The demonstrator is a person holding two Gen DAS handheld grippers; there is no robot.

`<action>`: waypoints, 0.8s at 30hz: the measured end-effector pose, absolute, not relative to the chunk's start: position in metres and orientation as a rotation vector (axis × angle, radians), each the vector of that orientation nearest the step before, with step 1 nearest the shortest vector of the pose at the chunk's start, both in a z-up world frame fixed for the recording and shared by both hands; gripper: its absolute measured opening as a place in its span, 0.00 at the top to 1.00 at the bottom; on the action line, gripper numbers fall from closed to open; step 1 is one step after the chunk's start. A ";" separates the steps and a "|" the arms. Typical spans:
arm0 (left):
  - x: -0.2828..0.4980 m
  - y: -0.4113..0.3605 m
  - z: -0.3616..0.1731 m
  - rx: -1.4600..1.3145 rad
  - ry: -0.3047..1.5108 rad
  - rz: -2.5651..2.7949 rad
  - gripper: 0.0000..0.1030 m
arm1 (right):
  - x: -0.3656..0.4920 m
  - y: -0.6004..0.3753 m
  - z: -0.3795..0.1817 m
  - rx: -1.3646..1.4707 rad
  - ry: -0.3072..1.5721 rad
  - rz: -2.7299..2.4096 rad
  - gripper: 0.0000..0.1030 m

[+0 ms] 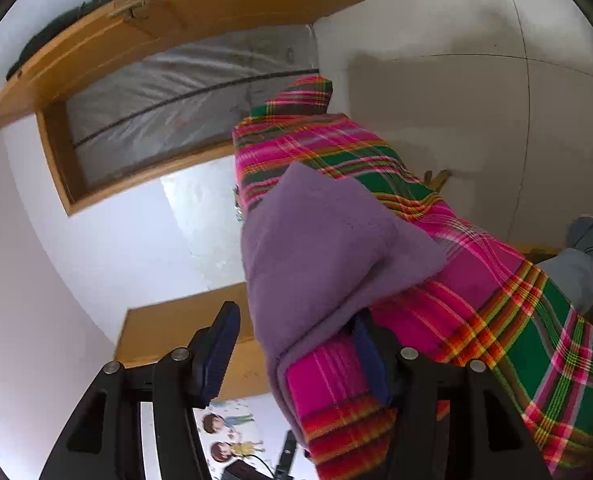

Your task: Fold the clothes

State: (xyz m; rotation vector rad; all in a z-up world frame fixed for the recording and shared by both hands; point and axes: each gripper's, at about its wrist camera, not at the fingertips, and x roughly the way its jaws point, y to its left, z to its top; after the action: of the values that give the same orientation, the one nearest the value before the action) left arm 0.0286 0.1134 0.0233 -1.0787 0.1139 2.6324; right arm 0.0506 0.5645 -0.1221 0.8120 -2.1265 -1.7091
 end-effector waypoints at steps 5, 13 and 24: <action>0.024 0.118 0.020 -1.095 0.116 2.619 0.39 | 0.058 0.571 -0.112 0.651 -2.133 -1.742 0.47; 0.023 0.123 0.018 -1.100 0.111 2.607 0.39 | 0.049 0.573 -0.097 0.664 -2.083 -1.851 0.58; 0.026 0.119 0.019 -1.079 0.067 2.613 0.39 | 0.031 0.572 -0.063 0.758 -1.923 -2.046 0.88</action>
State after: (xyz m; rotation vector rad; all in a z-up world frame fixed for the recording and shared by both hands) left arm 0.0258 0.1189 0.0185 -1.0789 0.0668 2.6133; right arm 0.0308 0.5718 -0.0629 0.7581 -1.9230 -2.0464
